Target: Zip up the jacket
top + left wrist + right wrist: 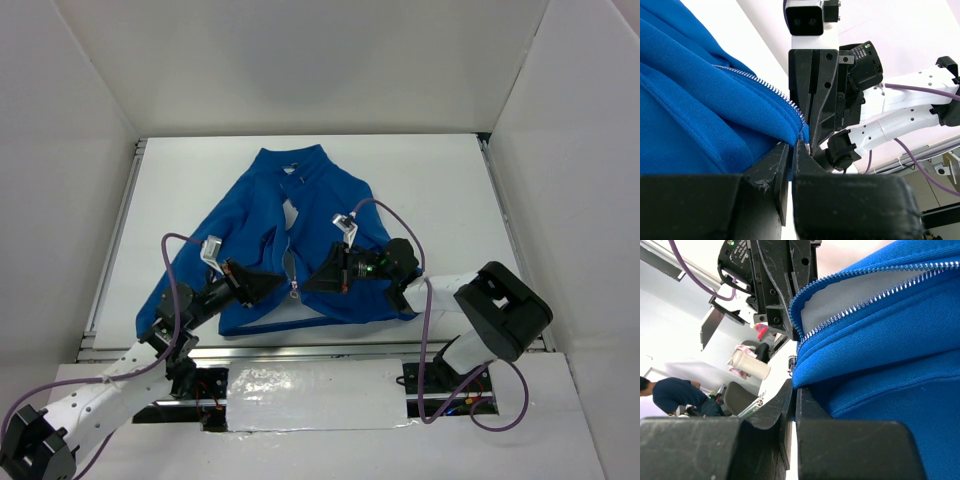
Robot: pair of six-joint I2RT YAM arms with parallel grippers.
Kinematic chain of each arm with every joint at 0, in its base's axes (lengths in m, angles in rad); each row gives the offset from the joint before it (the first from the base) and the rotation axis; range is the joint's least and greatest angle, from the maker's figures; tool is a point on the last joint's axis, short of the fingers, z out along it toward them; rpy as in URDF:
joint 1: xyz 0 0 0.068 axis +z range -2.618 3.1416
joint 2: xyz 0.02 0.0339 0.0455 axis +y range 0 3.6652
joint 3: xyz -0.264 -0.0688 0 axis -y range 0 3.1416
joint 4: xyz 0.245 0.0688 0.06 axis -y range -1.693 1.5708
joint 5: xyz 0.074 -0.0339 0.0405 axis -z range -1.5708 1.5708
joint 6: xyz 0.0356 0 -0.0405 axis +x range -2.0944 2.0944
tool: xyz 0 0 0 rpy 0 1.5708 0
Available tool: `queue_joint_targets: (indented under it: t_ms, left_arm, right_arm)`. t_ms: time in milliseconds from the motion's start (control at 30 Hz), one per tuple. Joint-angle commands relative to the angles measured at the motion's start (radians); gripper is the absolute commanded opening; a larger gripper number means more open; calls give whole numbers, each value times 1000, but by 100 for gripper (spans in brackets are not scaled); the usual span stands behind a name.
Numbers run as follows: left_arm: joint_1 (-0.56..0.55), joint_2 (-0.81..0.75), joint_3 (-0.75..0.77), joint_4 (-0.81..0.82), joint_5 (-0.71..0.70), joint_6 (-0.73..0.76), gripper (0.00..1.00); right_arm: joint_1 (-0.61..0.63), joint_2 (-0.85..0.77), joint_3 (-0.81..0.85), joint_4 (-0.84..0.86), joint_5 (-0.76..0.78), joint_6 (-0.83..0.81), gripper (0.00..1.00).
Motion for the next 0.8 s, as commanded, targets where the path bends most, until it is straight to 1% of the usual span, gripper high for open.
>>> queue_joint_targets:
  t_ms: [0,767]
  left_arm:
    - [1,-26,50,49,9,1,0]
    - [1,-14,62,44,3,-2,0]
  right_arm:
    - [-2,-1,16,330,-16,-8,0]
    - [-4,20,17,356,-14,1,0]
